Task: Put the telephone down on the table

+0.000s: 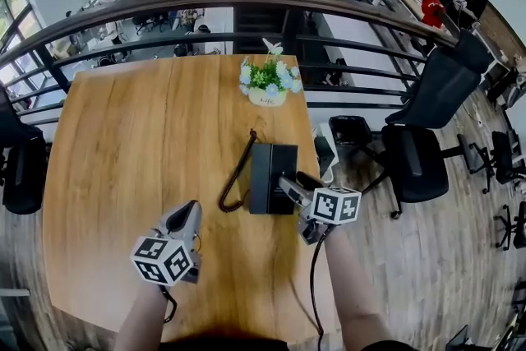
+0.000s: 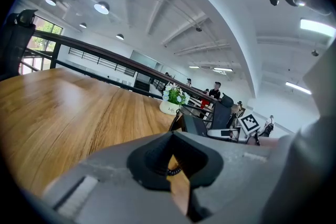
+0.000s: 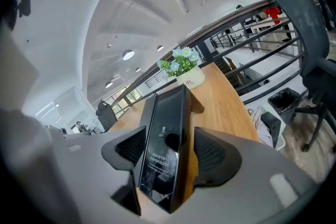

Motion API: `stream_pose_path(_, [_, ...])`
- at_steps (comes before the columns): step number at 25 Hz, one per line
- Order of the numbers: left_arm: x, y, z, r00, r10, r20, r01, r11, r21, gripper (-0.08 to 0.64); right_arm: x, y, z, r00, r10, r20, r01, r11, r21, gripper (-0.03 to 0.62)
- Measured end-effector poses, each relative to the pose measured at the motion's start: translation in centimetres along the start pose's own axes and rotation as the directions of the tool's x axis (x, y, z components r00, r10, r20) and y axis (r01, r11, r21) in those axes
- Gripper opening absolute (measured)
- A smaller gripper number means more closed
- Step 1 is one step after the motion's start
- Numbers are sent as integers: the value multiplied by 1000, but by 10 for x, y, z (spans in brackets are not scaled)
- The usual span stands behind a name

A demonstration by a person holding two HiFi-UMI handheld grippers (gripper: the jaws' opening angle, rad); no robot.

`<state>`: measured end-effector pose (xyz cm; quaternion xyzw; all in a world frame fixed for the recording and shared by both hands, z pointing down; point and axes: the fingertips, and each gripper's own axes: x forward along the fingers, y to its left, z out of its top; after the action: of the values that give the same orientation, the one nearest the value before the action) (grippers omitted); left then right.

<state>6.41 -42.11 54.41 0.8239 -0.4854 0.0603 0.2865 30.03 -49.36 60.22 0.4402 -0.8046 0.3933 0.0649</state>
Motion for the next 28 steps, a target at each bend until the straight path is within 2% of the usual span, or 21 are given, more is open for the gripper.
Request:
stream_pose_path(9, [-58,2,-11,1000,-3,2,3,1000,8,3,-41,30,-9,995,-73,62,75,997,-29,247])
stream_pose_path(15, [-92,3,-17,1000,-5,14,5,1000,14,3,-65,67,-10,988,-78,137,86,995,-58,183])
stream_pose_path(24, [-137,-3,-40,999,-49,-10,50,998,40,3,-97,124,-36,982,-89,169,118,978,-170,82])
stream_pose_path(28, [-164,1,-51,999,-49,-10,49,998,37,3,-110,150,-53,977,-82,195,119,975,-189,42])
